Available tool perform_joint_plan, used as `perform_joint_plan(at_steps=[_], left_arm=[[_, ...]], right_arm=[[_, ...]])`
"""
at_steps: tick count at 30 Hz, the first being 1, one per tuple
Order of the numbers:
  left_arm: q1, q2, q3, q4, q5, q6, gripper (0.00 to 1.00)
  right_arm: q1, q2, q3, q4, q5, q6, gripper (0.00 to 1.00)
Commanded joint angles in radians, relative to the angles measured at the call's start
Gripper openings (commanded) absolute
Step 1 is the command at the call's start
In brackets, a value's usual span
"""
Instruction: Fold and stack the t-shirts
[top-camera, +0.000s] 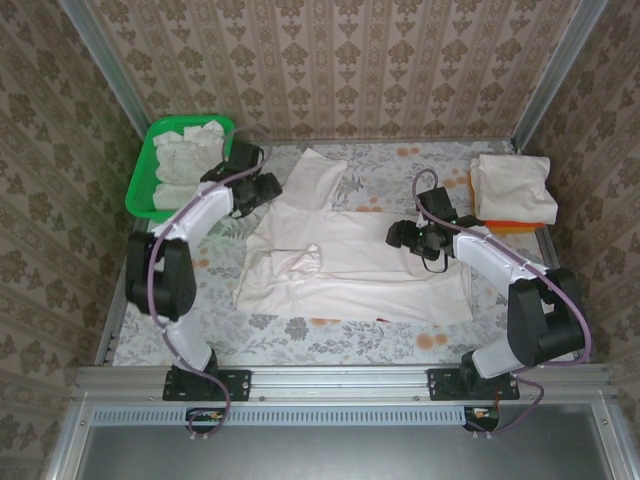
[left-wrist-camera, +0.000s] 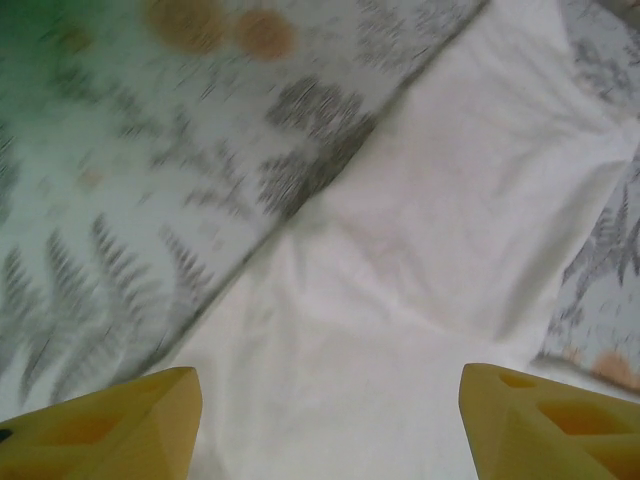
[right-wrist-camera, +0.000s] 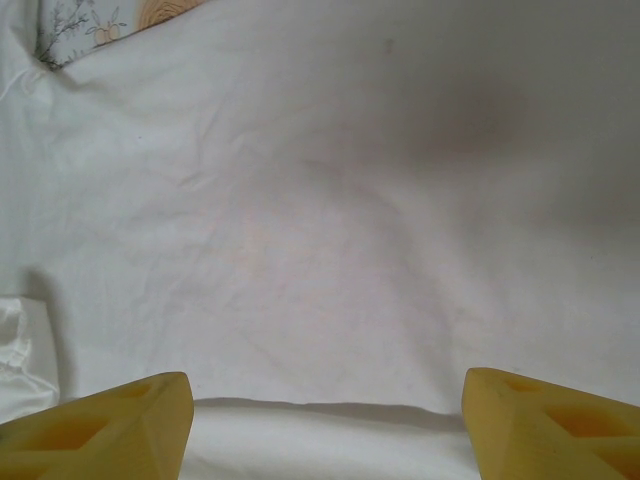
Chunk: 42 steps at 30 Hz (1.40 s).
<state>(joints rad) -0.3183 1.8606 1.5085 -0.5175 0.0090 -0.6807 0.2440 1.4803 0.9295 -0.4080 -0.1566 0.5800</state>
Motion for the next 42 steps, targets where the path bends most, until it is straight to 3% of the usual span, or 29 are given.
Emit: perform_joint_plan(at_steps=[1,4,11,21,28,34,40,42], left_arm=[[0.02,0.148,0.18,-0.127,0.123,0.165,0.67],[0.033,0.297,0.358,-0.179,0.244,0.283,0.66],[0.082,0.54,0.677,-0.301,0.404,0.531,0.63],[0.088,0.839,1.094,-0.49,0.439,0.753,0.62],[0.083,0.882,1.105,-0.472,0.472,0.781,0.5],[0.06,0.875,1.071,-0.477,0.467,0.805,0.19],[0.058,0.869,1.031,-0.463,0.431,0.816,0.02],[0.059,0.847,0.999,-0.436,0.431,0.816,0.0]], right_arm=[[-0.006,0.012,0.009,-0.003,0.016,0.007,0.73],[-0.012,0.01,-0.005,0.001,0.015,0.009,0.73],[-0.022,-0.016,-0.025,-0.01,0.017,0.001,0.73],[-0.027,-0.054,-0.06,-0.009,0.025,0.011,0.73],[-0.027,-0.06,-0.067,-0.013,0.032,0.012,0.73],[-0.028,-0.037,-0.053,-0.002,0.039,0.007,0.73],[-0.073,-0.024,0.013,-0.008,0.066,-0.014,0.73],[-0.116,-0.015,0.038,-0.013,0.085,-0.01,0.73]])
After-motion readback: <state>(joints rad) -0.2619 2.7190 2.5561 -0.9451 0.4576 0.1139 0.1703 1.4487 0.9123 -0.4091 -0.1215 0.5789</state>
